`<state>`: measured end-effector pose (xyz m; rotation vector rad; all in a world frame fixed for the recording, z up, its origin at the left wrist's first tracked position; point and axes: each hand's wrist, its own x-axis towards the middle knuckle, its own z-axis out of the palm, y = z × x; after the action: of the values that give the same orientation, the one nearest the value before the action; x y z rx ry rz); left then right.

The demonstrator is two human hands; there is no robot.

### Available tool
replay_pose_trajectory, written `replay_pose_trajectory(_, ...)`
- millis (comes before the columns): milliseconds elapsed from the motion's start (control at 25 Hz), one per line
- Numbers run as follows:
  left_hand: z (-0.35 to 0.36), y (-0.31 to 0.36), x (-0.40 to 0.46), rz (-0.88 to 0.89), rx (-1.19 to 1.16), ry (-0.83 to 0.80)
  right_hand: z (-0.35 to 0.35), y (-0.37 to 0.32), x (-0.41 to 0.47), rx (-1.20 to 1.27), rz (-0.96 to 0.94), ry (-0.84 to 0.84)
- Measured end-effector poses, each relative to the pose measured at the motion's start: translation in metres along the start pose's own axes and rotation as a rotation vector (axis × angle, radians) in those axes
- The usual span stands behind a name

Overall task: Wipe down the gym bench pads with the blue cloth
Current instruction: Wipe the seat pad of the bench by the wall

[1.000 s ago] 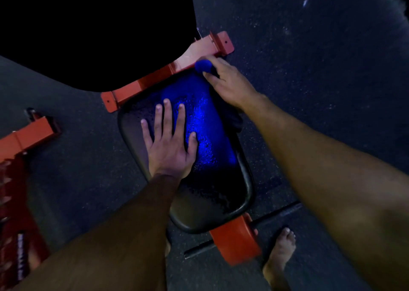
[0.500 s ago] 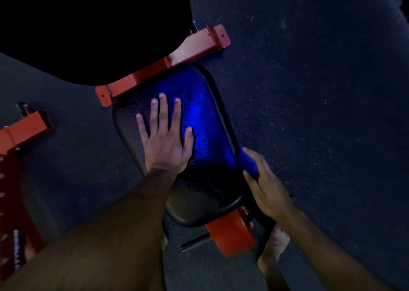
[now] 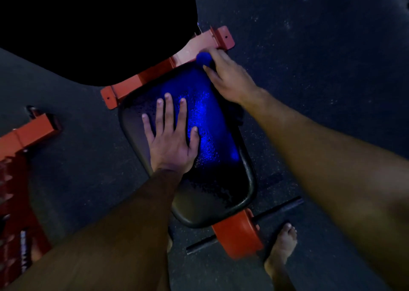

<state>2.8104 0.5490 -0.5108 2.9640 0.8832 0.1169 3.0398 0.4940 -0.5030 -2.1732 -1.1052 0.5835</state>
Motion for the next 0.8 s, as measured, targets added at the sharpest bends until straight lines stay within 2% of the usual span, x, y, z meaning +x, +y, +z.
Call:
replay_pose_trajectory(120,-0.001,0.002,0.0,-0.004,-0.02,-0.005,-0.005,0.002,0.004,-0.029,0.006,-0.037)
replay_pose_trajectory(200,-0.001,0.002,0.0,-0.011,-0.028,-0.03,-0.001,0.003,-0.017,0.019,0.027,0.009)
replay_pose_trajectory(400,-0.006,0.003,0.0,-0.022,-0.079,-0.054,0.004,-0.004,-0.132,0.112,0.172,0.051)
replay_pose_trajectory(520,-0.006,0.002,0.001,-0.029,-0.103,-0.067,-0.002,-0.024,-0.219,0.117,0.401,0.137)
replay_pose_trajectory(680,-0.006,0.002,0.0,-0.022,-0.107,-0.077,0.019,-0.062,-0.302,0.156,0.868,0.367)
replay_pose_trajectory(800,-0.005,0.001,-0.002,-0.02,-0.102,-0.081,0.059,-0.091,-0.308,0.261,0.975,0.544)
